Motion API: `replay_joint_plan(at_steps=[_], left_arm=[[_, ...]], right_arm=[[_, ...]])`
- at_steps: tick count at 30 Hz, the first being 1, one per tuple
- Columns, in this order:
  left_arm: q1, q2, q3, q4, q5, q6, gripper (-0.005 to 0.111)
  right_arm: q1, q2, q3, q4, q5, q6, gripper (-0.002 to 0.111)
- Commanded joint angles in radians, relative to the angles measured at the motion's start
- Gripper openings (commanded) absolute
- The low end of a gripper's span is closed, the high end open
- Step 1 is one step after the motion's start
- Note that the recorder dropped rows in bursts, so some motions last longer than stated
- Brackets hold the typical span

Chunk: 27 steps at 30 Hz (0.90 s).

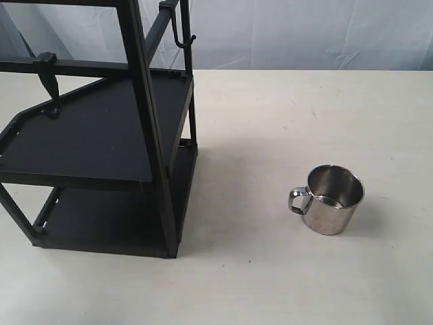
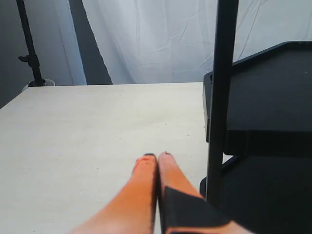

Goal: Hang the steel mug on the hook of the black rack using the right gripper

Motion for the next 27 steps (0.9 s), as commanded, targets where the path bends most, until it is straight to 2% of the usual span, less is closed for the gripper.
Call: replay_joint_plan(at_steps=[1, 5, 8, 10, 15, 17, 22, 27], left_arm=[[-0.001, -0.005, -0.002, 0.003, -0.004, -0.002, 0.002], [-0.001, -0.005, -0.002, 0.003, -0.004, -0.002, 0.002], [-0.001, -0.005, -0.002, 0.003, -0.004, -0.002, 0.002], [-0.001, -0.005, -0.002, 0.003, -0.004, -0.002, 0.002], [-0.001, -0.005, -0.002, 0.003, -0.004, -0.002, 0.002], [-0.001, -0.005, -0.002, 0.003, -0.004, -0.002, 0.002], [-0.001, -0.005, -0.002, 0.003, -0.004, -0.002, 0.002], [-0.001, -0.005, -0.002, 0.003, -0.004, -0.002, 0.002]], right_arm=[[0.002, -0.006, 0.005, 0.019, -0.165, 0.0, 0.0], [0.002, -0.006, 0.005, 0.25, -0.404, 0.085, 0.0], [0.002, -0.006, 0.005, 0.518, -0.519, 0.346, 0.0], [0.002, -0.006, 0.005, 0.59, -0.494, 0.476, 0.0], [0.002, 0.012, -0.005, 0.568, -0.461, 0.487, -0.001], [0.002, 0.06, -0.058, 0.545, -0.403, 0.417, -0.001], [0.002, 0.367, -0.3, 0.396, -0.143, 0.216, -0.001], [0.002, 0.782, -0.651, 0.072, 0.195, 0.183, -0.001]])
